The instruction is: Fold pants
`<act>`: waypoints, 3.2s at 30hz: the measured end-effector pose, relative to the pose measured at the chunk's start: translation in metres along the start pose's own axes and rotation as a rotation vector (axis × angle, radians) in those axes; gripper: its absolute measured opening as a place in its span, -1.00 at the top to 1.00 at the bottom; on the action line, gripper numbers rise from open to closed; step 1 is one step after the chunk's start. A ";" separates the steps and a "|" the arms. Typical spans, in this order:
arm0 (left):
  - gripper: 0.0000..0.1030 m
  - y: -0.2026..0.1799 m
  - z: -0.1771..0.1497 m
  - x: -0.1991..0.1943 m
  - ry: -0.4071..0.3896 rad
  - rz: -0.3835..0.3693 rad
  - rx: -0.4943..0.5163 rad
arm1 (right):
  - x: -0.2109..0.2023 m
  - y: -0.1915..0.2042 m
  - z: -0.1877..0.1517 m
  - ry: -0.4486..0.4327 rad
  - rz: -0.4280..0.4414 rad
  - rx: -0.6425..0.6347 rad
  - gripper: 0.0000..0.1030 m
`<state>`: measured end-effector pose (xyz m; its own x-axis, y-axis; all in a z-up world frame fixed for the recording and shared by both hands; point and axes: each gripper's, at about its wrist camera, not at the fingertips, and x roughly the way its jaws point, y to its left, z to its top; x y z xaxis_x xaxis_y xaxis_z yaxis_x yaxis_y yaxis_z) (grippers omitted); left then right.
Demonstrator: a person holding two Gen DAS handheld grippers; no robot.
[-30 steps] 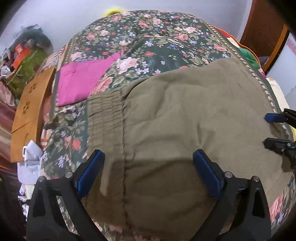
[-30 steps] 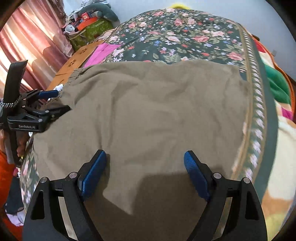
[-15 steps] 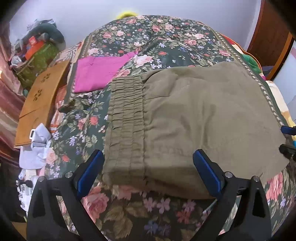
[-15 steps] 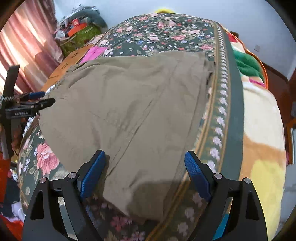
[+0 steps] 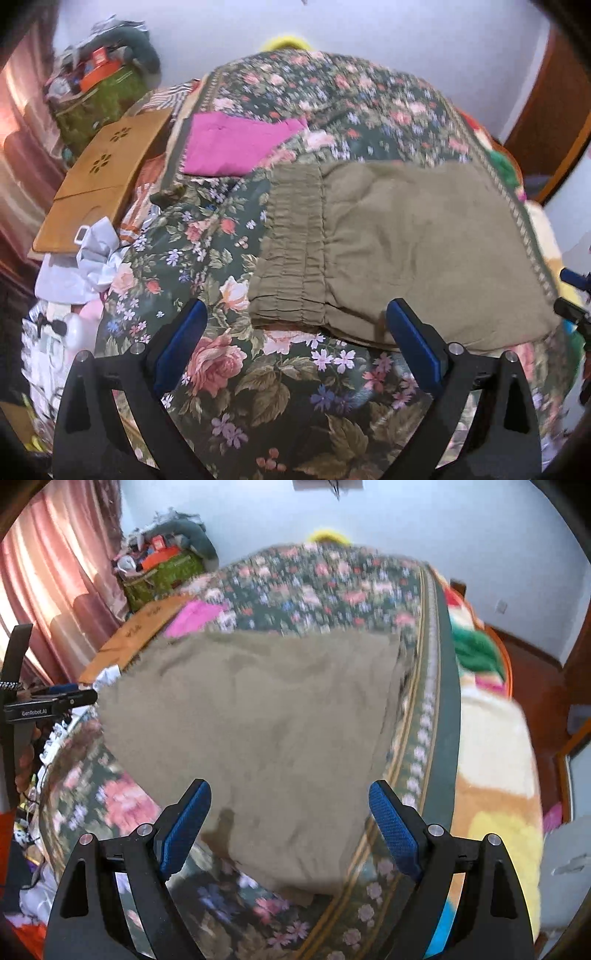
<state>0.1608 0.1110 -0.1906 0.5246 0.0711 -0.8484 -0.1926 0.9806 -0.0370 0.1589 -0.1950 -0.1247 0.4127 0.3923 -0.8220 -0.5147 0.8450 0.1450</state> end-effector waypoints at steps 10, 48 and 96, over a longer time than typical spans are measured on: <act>-0.92 -0.005 -0.005 -0.012 0.015 -0.169 -0.084 | 0.010 0.040 0.022 -0.108 0.042 -0.066 -0.65; 0.14 -0.008 0.006 0.027 -0.031 -0.067 -0.095 | 0.036 0.023 -0.003 -0.033 0.160 0.058 -0.65; 0.19 -0.191 0.020 -0.037 -0.047 -0.345 0.336 | 0.028 -0.012 -0.043 -0.029 0.108 0.151 -0.65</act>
<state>0.1953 -0.0754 -0.1414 0.5494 -0.2683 -0.7913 0.2742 0.9525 -0.1326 0.1445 -0.2095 -0.1734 0.3838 0.4919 -0.7815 -0.4396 0.8416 0.3138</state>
